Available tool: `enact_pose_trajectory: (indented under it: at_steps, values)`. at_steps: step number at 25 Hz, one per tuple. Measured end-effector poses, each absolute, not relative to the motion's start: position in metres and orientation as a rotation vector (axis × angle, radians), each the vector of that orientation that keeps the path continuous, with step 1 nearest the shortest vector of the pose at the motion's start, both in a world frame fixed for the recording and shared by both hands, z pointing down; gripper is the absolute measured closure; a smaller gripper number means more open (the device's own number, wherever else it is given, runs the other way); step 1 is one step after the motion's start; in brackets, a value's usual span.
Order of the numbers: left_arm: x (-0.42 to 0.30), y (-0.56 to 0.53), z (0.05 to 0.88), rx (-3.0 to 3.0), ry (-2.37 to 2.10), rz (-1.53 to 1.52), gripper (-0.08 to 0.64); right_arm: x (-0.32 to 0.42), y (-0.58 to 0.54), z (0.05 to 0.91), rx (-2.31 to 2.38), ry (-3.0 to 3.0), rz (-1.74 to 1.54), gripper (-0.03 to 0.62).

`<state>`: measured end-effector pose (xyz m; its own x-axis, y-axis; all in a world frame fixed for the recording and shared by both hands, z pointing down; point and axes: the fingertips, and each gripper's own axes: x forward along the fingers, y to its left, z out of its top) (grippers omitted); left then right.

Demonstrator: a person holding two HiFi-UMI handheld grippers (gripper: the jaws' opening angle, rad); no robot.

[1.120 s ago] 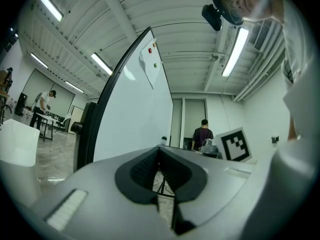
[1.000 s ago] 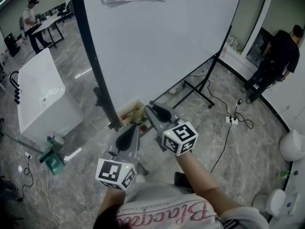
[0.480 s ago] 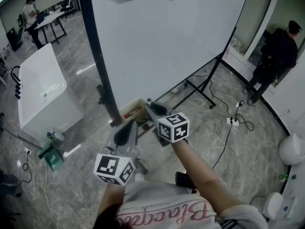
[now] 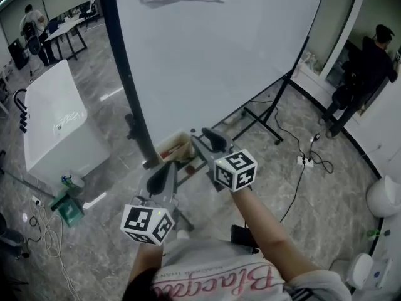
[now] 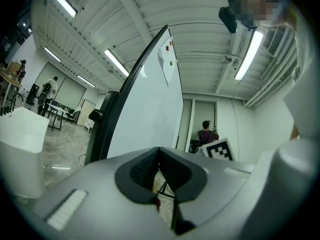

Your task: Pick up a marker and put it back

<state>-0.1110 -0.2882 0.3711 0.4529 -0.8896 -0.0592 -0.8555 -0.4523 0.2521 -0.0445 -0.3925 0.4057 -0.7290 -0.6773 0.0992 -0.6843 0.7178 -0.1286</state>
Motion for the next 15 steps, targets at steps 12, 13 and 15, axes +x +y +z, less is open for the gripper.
enact_pose_trajectory:
  at_steps: [12,13,15]
  values:
    - [-0.091,-0.282,0.349,2.601,-1.488,-0.304,0.560,-0.019,-0.285,0.346,1.134,-2.983,0.033,0.529]
    - [-0.090,-0.282,0.347,2.608,-1.484,-0.306,0.560,-0.017,-0.282,0.345,1.150,-2.974,0.031,0.541]
    - [-0.086,-0.280,0.345,2.623,-1.476,-0.308,0.560,-0.014,-0.276,0.345,1.165,-2.964,0.049,0.587]
